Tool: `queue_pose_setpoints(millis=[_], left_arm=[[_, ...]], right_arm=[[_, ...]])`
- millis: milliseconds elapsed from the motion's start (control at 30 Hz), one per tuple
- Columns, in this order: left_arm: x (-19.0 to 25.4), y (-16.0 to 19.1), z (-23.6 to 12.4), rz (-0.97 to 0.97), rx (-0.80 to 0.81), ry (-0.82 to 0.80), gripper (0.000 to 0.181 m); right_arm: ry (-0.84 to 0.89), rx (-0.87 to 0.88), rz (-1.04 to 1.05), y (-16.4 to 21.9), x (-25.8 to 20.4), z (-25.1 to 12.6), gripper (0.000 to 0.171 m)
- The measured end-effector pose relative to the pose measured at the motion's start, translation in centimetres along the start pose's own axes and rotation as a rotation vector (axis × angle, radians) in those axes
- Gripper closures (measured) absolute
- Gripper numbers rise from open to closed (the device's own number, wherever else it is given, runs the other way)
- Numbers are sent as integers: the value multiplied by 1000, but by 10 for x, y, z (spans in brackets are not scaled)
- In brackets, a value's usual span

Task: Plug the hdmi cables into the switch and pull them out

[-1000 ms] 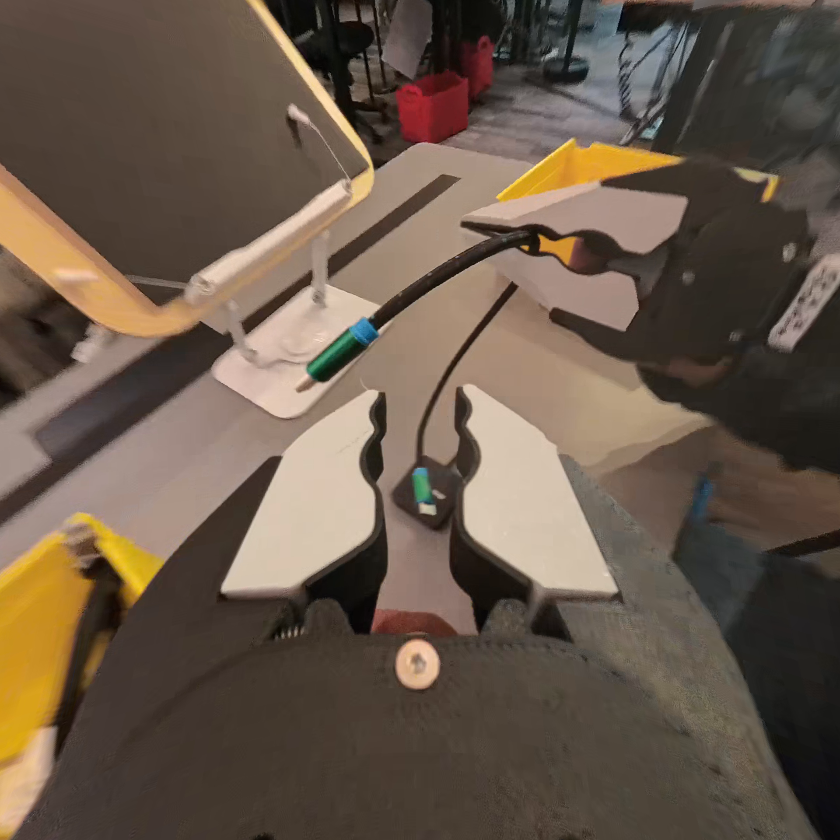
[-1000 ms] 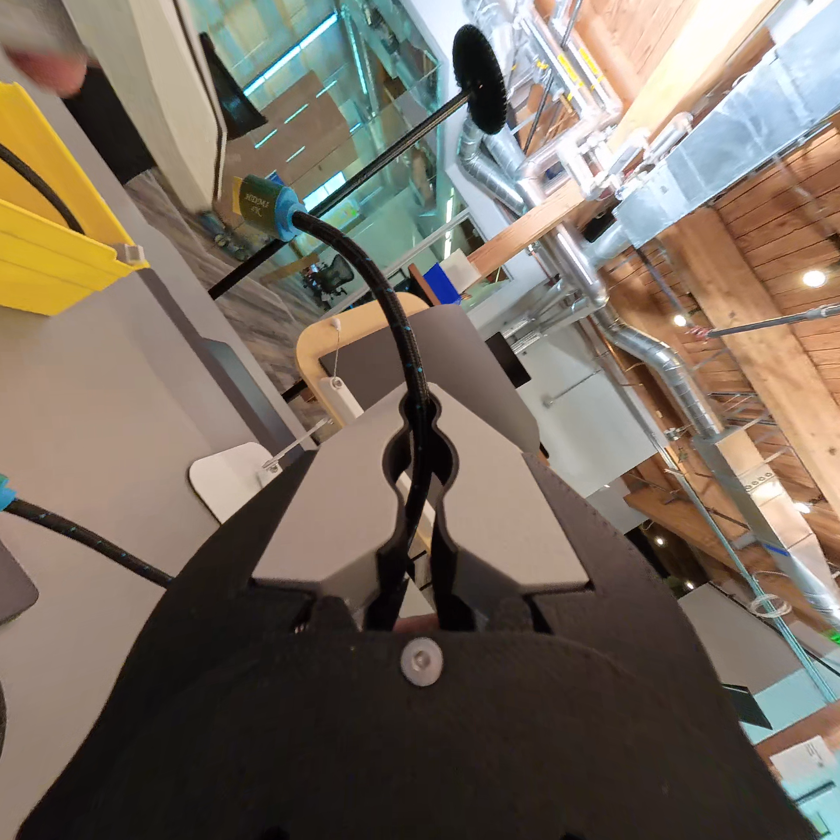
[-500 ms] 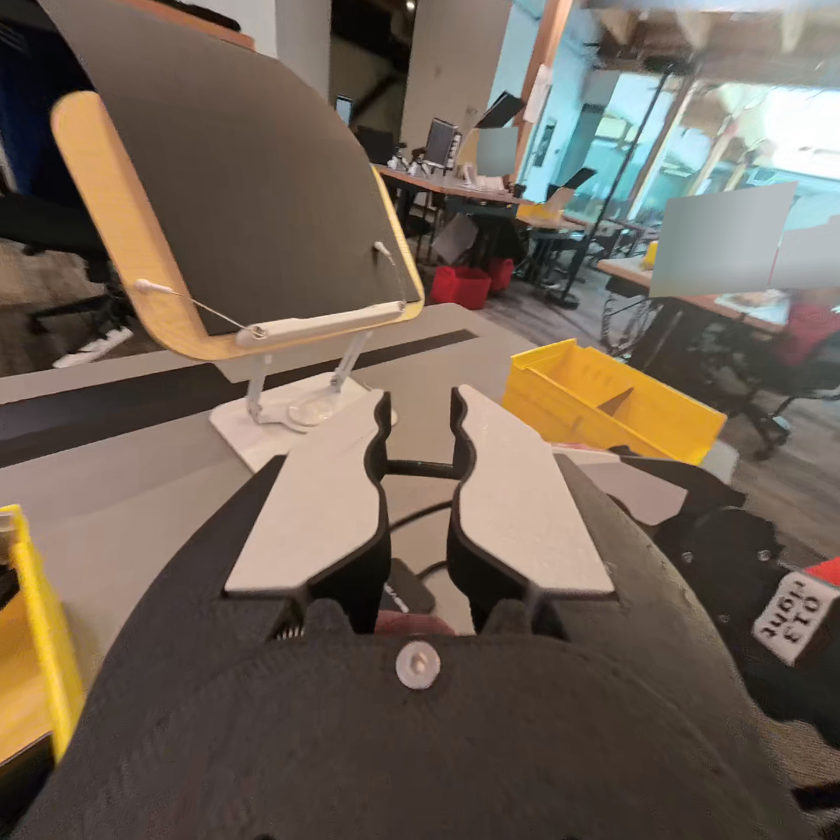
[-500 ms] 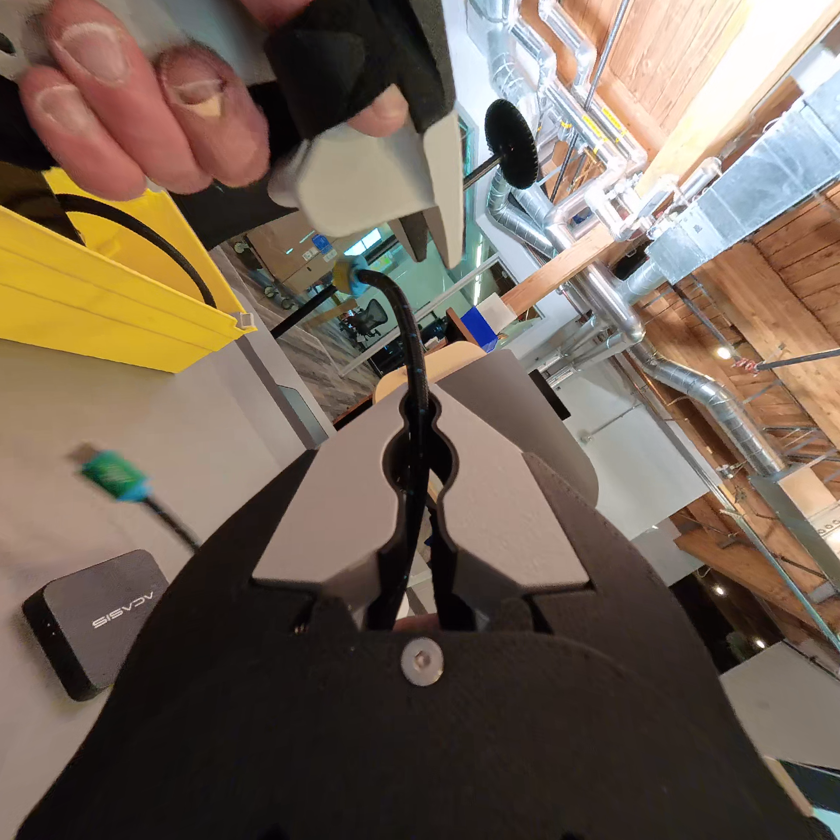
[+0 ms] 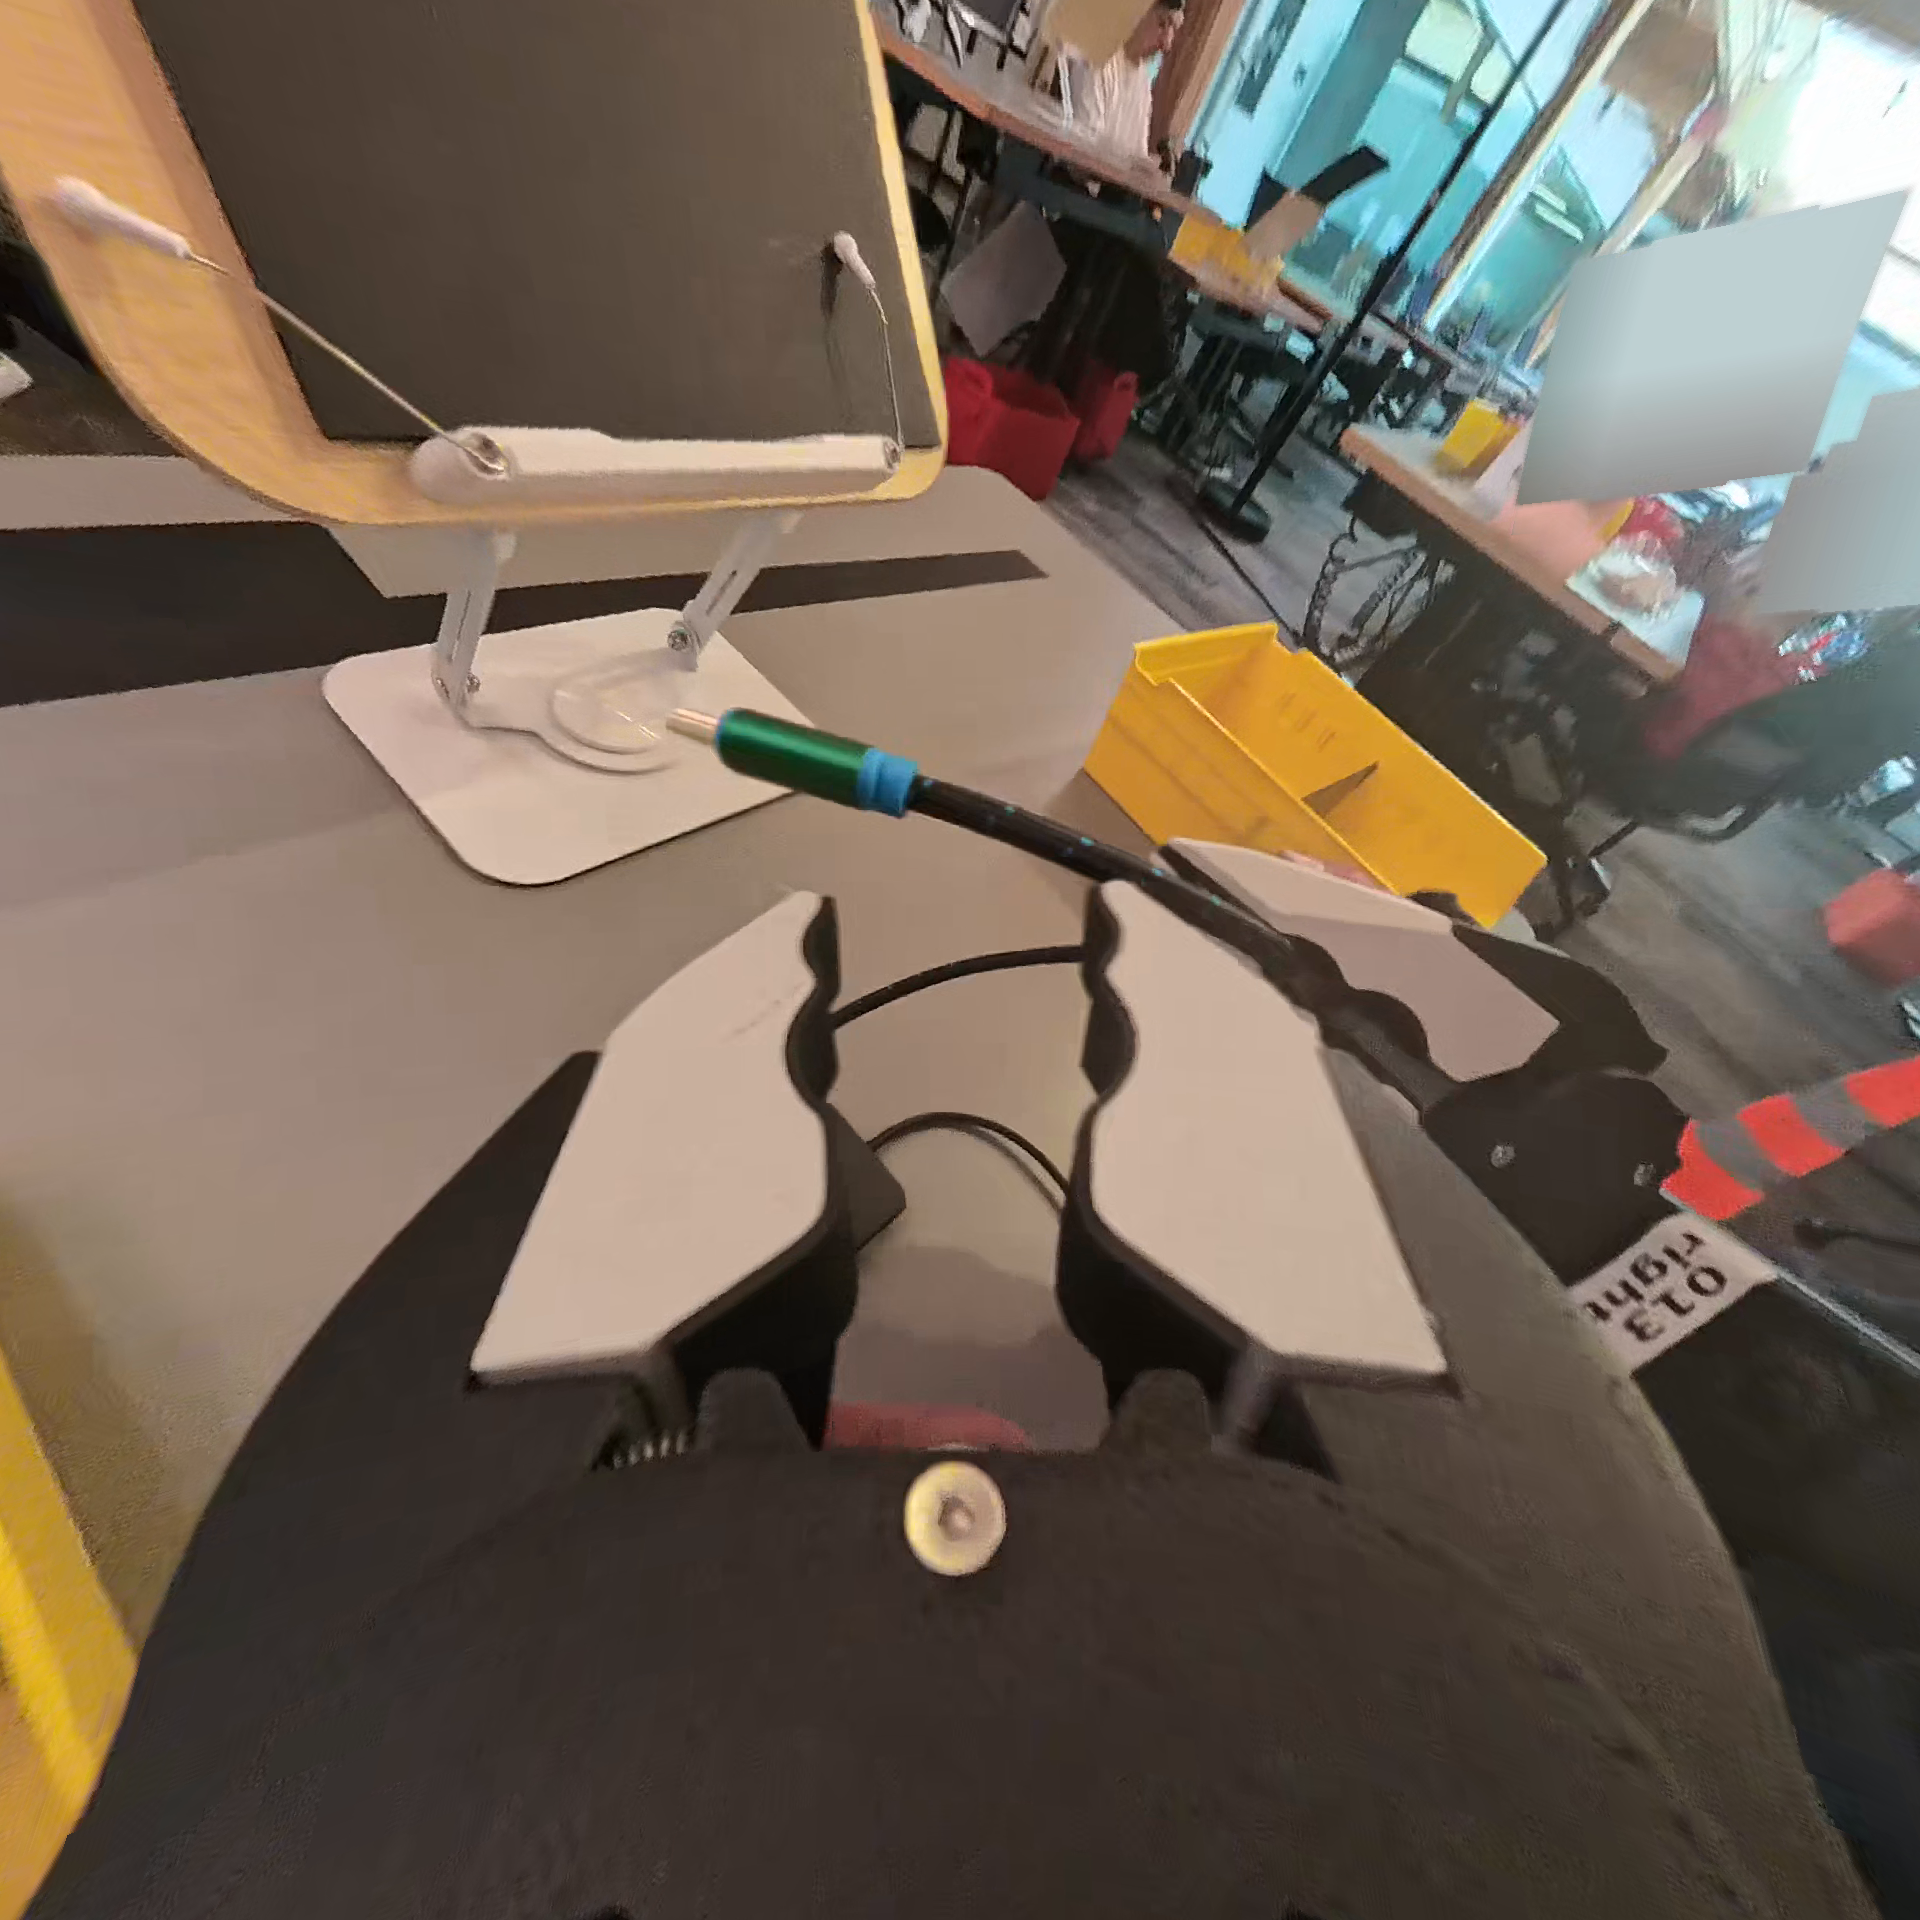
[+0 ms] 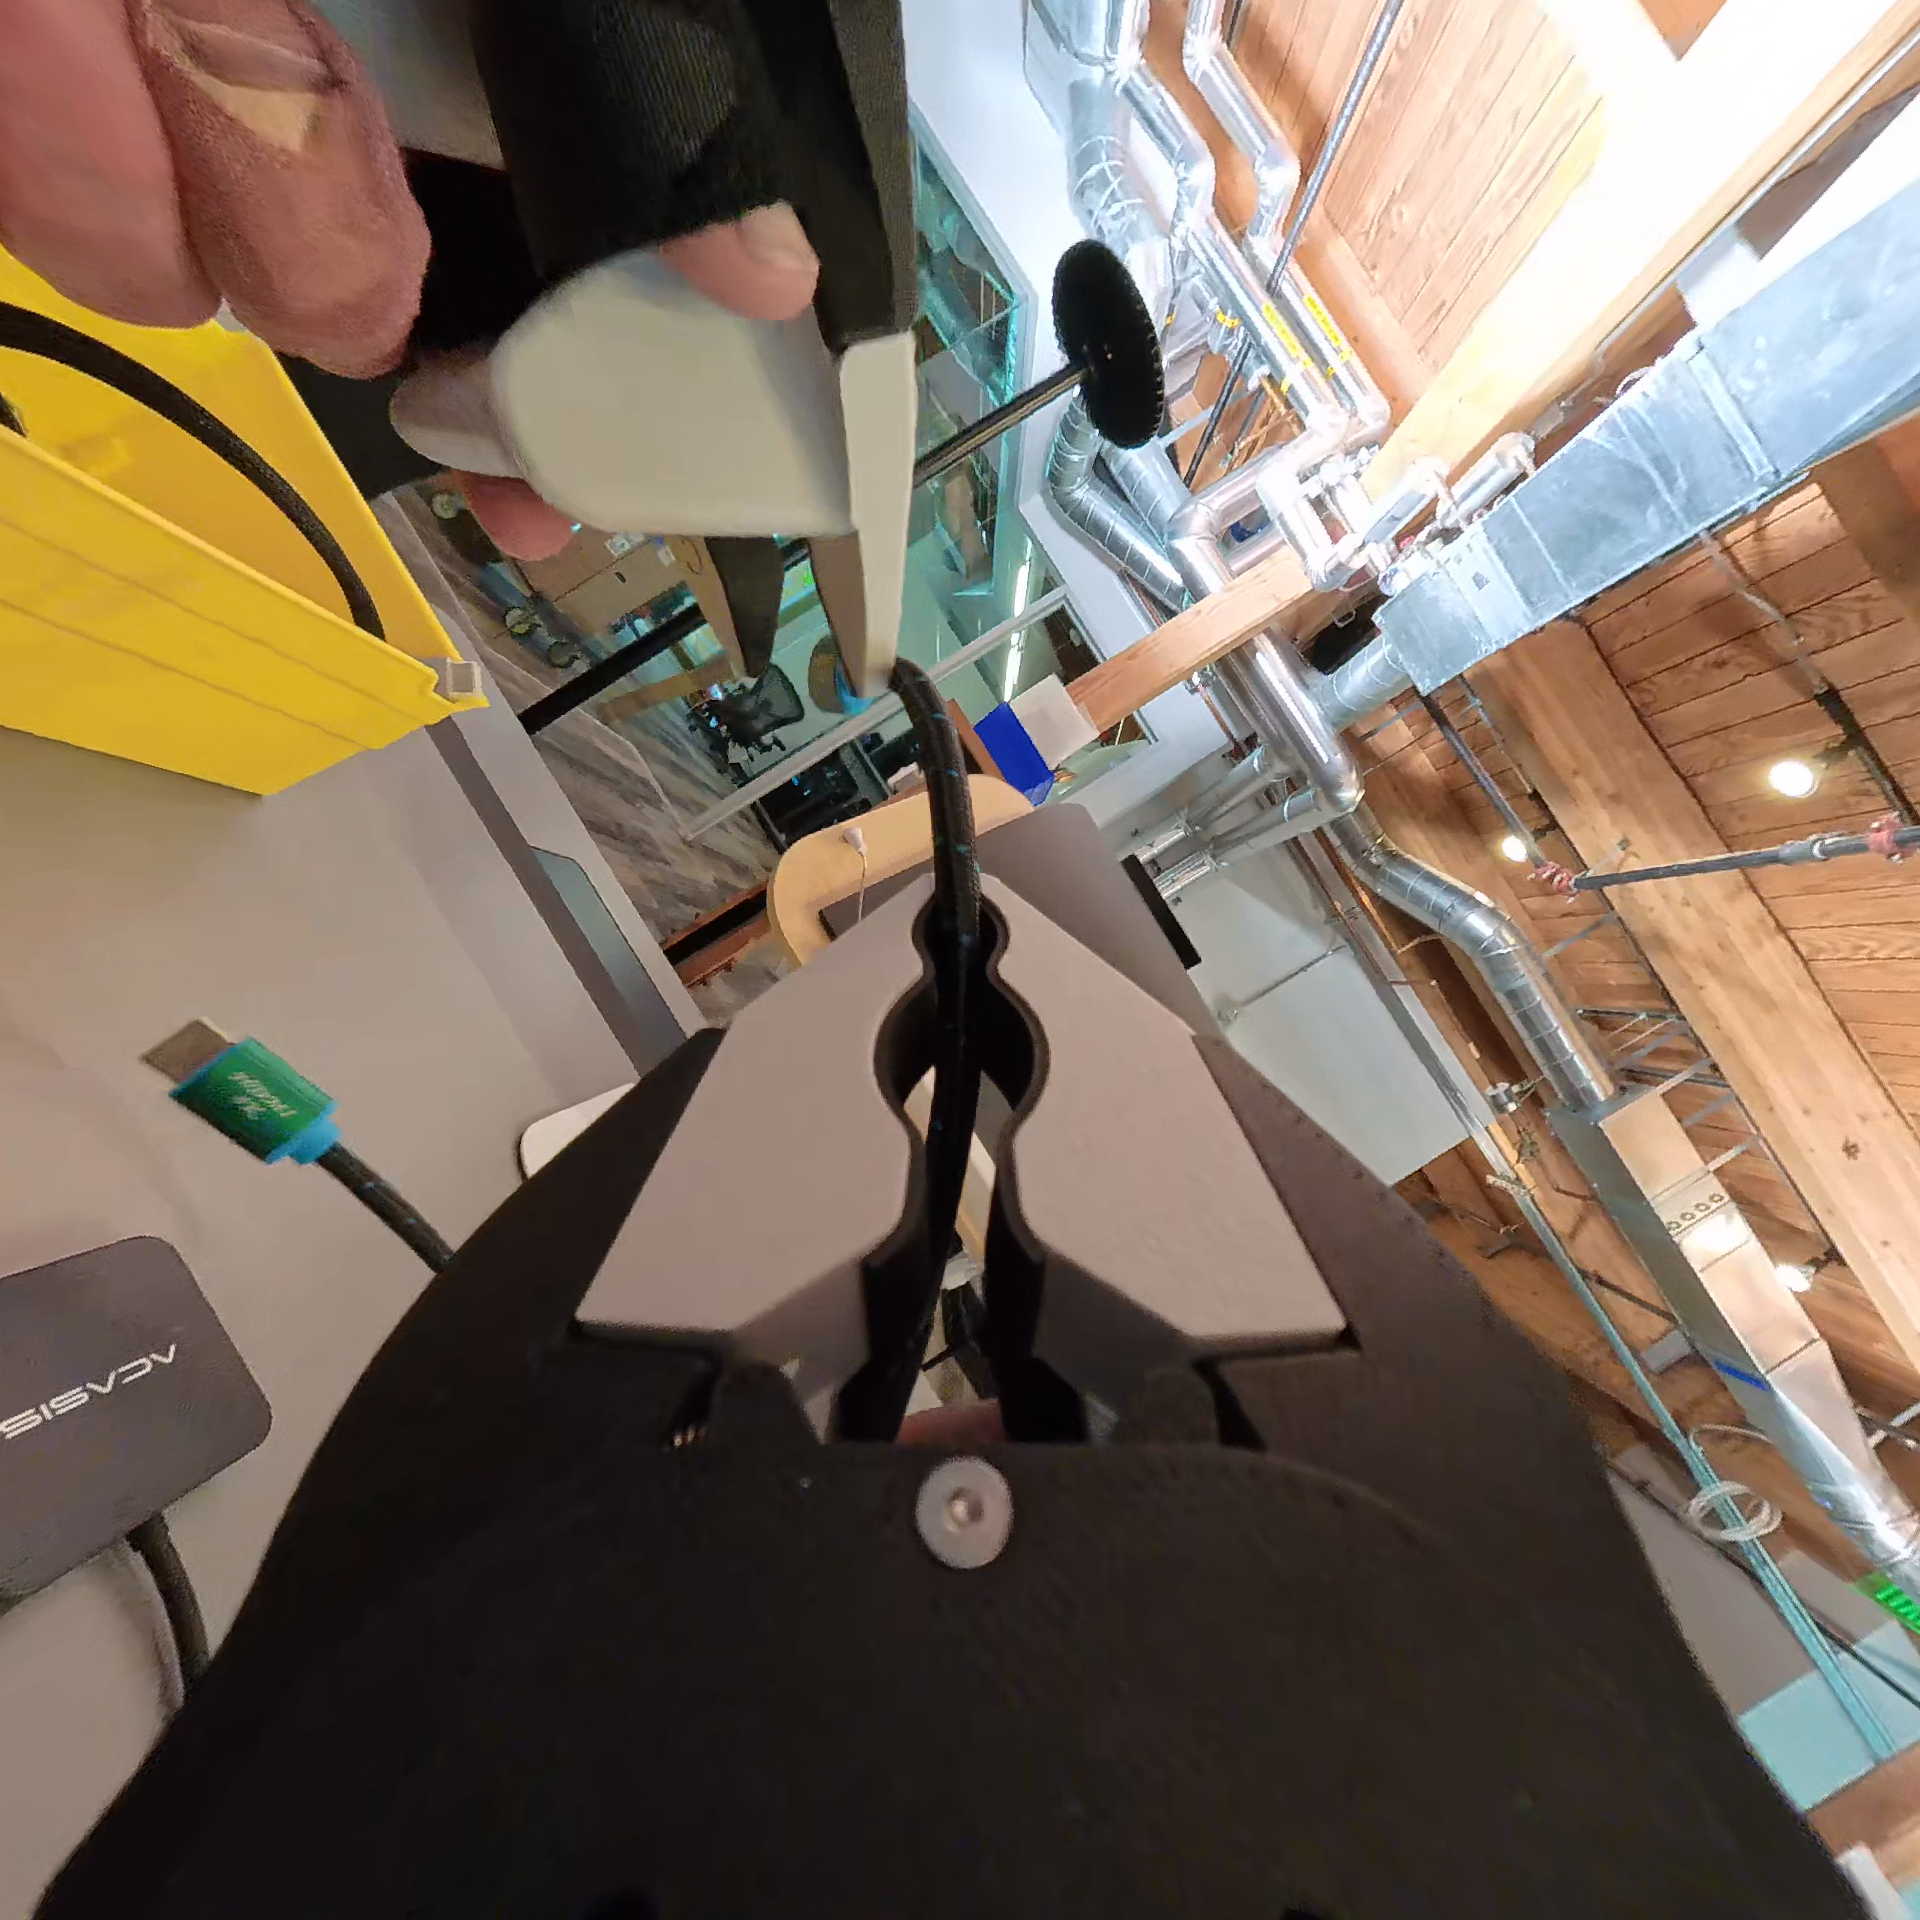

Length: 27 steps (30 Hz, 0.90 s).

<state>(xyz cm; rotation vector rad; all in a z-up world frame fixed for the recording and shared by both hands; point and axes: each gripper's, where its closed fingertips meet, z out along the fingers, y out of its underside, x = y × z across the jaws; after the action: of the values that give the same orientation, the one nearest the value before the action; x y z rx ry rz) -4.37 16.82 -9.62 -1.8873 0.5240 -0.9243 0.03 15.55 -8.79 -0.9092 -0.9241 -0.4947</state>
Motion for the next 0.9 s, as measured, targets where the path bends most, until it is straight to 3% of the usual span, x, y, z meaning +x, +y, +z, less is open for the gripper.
queue_pose_setpoints(millis=[100,167,367,500,600,700,767,833,900], left_arm=[[-3,-5,-1,-29,62,-2,153],[-2,-5,-1,-58,72,34,154],[-8,-6,-2,-99,82,90,130],[-5,-4,0,-114,102,141,137],[-6,-6,-1,-110,108,171,122],[5,-10,-5,-146,140,292,116],[8,-5,-1,-116,105,287,114],[9,-3,3,-115,114,271,118],[5,-5,2,-117,141,247,138]], right_arm=[[12,28,-57,-7,-2,-4,171],[14,35,-75,-11,-4,-5,171],[23,72,-127,-18,-10,-7,171],[16,93,-143,-23,-16,-10,171],[31,85,-115,-17,-8,-10,171],[29,62,-101,-9,-3,-8,171],[23,74,-114,-10,-8,-10,171],[7,89,-127,-16,-17,-13,171],[-9,109,-142,-22,-26,-16,171]])
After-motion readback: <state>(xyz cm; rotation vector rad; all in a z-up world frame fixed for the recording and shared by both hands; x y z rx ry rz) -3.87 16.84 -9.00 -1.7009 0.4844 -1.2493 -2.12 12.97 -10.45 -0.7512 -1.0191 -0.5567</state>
